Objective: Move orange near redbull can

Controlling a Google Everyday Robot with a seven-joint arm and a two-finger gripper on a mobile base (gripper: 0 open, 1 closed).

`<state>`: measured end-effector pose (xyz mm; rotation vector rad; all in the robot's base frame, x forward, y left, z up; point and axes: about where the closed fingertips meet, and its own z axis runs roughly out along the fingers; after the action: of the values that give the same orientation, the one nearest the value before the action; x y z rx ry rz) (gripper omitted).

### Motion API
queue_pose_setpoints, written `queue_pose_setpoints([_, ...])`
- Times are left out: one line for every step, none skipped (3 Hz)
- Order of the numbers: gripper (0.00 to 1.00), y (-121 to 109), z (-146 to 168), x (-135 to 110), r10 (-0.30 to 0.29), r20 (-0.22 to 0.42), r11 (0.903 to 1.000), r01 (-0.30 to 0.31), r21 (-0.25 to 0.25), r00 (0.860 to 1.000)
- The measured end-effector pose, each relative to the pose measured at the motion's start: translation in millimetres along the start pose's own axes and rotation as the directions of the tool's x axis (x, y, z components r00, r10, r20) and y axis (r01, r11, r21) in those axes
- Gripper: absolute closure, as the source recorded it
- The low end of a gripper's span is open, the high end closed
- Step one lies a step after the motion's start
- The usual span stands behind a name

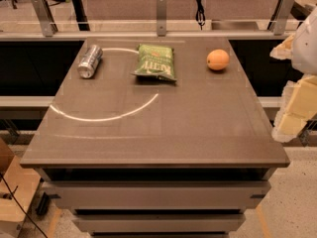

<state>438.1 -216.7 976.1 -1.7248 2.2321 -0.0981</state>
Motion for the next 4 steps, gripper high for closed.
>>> queue_pose_setpoints([0.00,-2,-1,-3,0.002,0.009,0.9998,-0.002,0.019,1.000])
queue_pose_setpoints([0.00,-19,1,-11,0.006,0.103,0.9981,-0.012,0.060,0.995])
queue_pose_setpoints([0.00,-60,9,-27,0.020,0.234,0.9934,-0.046,0.105,0.972])
queue_pose_setpoints([0.00,-65,11,-30,0.022,0.249,0.9929,-0.051,0.108,0.968])
